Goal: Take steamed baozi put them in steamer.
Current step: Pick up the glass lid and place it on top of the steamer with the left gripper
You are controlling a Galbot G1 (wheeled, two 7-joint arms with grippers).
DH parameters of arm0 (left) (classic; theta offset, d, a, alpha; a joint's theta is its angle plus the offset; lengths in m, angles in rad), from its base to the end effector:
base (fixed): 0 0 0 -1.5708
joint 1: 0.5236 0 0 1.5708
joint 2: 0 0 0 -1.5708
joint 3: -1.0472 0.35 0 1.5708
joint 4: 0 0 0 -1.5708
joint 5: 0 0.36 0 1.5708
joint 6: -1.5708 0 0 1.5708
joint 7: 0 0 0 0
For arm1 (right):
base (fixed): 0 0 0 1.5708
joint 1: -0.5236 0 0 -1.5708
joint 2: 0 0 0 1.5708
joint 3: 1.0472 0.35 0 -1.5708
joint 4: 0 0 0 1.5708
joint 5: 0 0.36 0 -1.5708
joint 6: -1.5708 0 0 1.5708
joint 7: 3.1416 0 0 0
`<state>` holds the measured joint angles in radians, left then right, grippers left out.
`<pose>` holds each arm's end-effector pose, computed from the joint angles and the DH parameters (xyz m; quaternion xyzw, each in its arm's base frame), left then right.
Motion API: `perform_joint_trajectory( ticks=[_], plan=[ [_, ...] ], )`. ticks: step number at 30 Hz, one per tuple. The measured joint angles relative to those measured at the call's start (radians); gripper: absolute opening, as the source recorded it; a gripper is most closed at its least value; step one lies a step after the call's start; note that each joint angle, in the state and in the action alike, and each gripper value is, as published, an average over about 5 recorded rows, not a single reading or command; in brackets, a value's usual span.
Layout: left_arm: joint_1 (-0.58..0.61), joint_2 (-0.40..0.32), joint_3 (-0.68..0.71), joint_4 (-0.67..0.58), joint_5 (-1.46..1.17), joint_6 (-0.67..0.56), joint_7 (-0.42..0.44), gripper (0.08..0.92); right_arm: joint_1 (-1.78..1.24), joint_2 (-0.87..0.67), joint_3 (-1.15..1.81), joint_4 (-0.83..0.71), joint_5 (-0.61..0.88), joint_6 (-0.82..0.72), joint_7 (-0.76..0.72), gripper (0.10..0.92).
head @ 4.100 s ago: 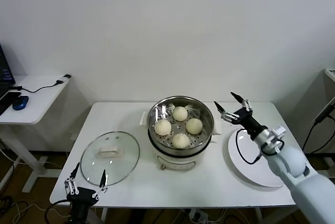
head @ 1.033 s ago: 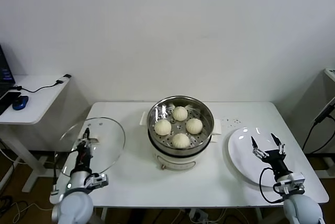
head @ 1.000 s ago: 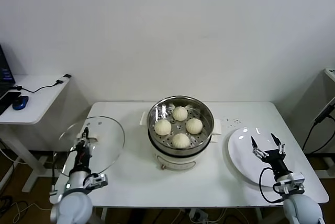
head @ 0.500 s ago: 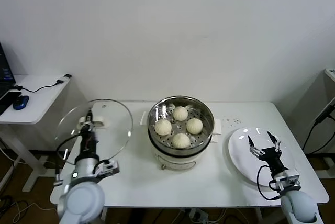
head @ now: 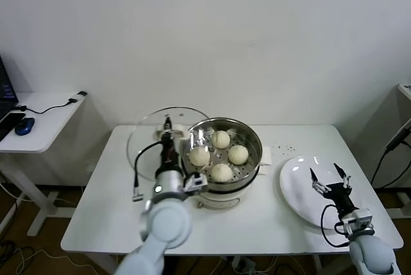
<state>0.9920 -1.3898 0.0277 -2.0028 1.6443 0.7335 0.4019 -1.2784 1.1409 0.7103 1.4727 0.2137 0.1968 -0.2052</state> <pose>0.2906 -0.1326 -0.2111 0.0733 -0.7250 -0.6841 0.0316 0.2688 -0.2210 -0.3946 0.0221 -0.9917 0.1183 0.0462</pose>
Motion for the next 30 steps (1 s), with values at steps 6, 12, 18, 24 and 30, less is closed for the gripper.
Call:
perform_joint_trajectory(
  ticks=[6, 12, 18, 24, 30],
  plan=[
    [-0.065, -0.099, 0.081, 0.096, 0.044, 0.003, 0.007, 0.147, 0.002, 0.008, 0.008, -0.012, -0.009, 0.005, -0.002, 0.823],
    [-0.099, -0.171, 0.117, 0.196, 0.070, 0.003, -0.007, 0.147, 0.005, 0.013, 0.013, -0.024, -0.015, 0.009, -0.005, 0.823],
    [-0.112, -0.210, 0.132, 0.281, 0.080, 0.003, -0.025, 0.147, 0.014, 0.009, 0.013, -0.035, -0.016, 0.009, -0.009, 0.823],
    [-0.124, -0.219, 0.136, 0.347, 0.081, 0.003, -0.040, 0.147, 0.021, 0.012, 0.009, -0.045, -0.018, 0.011, -0.014, 0.823],
    [-0.137, -0.219, 0.128, 0.395, 0.077, 0.003, -0.059, 0.147, 0.023, 0.013, 0.010, -0.051, -0.019, 0.014, -0.017, 0.823]
  ],
)
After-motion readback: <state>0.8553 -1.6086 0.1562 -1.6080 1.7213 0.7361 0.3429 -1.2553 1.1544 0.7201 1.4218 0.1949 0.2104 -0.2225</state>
